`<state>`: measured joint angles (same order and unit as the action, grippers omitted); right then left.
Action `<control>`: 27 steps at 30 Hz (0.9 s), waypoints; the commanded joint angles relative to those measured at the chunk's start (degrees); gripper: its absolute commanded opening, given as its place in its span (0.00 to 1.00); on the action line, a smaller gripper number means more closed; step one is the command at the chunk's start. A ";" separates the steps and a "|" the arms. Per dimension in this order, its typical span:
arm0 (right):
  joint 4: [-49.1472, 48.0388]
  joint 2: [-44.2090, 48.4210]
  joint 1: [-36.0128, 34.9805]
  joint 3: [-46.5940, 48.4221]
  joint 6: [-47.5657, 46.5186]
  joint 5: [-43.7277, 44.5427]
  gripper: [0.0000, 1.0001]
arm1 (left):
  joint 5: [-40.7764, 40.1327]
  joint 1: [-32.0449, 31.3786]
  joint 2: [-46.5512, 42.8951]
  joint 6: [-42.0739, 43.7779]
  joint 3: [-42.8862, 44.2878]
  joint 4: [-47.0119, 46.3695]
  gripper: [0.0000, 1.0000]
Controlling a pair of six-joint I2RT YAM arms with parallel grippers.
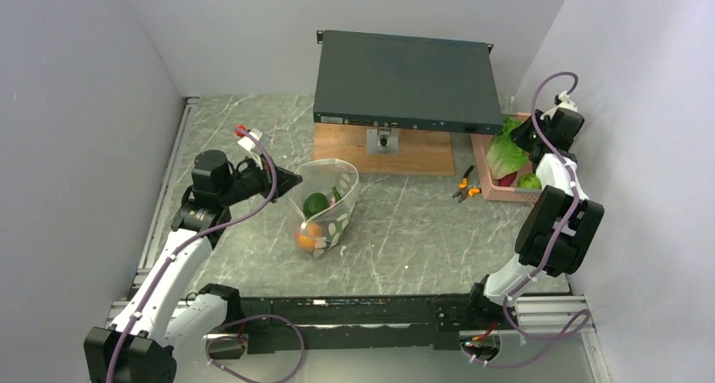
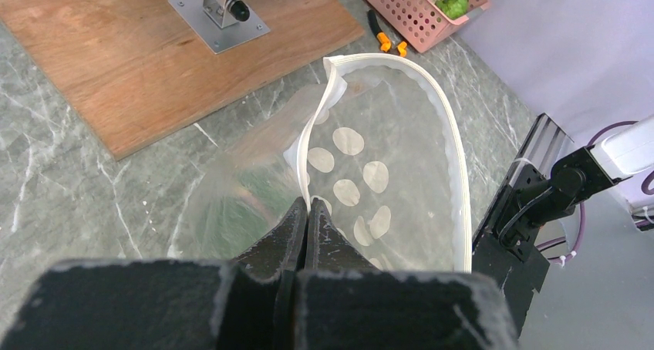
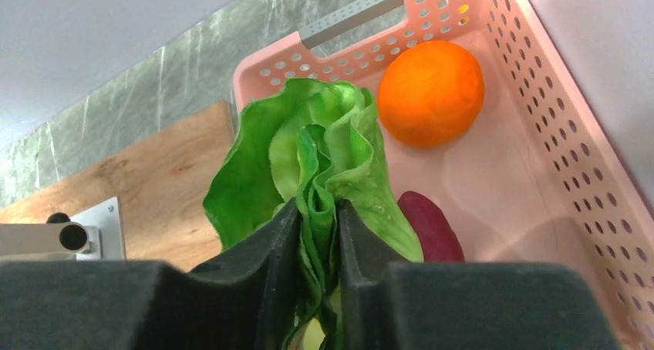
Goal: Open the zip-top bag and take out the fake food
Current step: Place the fake vegetable in the bin.
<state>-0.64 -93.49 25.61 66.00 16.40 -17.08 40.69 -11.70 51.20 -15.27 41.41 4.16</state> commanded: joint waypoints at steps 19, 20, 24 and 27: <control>-1.07 1.24 -1.25 4.39 -7.02 -1.59 0.80 | 0.99 0.34 -2.44 -0.78 -1.04 -1.90 0.00; -0.87 2.05 -1.19 4.05 -7.74 -2.05 0.81 | 0.92 0.38 -2.54 -0.73 -1.13 -1.86 0.00; 0.20 6.47 -1.06 0.74 -10.89 -2.82 0.84 | 0.96 0.36 -2.70 -0.66 -1.22 -1.63 0.00; 2.20 10.24 -0.29 -2.40 -12.46 -4.24 0.84 | 1.07 0.33 -2.64 -0.41 -1.09 -1.34 0.00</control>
<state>0.51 -89.95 24.53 66.24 7.88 -18.83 40.71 -11.64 49.58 -15.92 40.49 4.14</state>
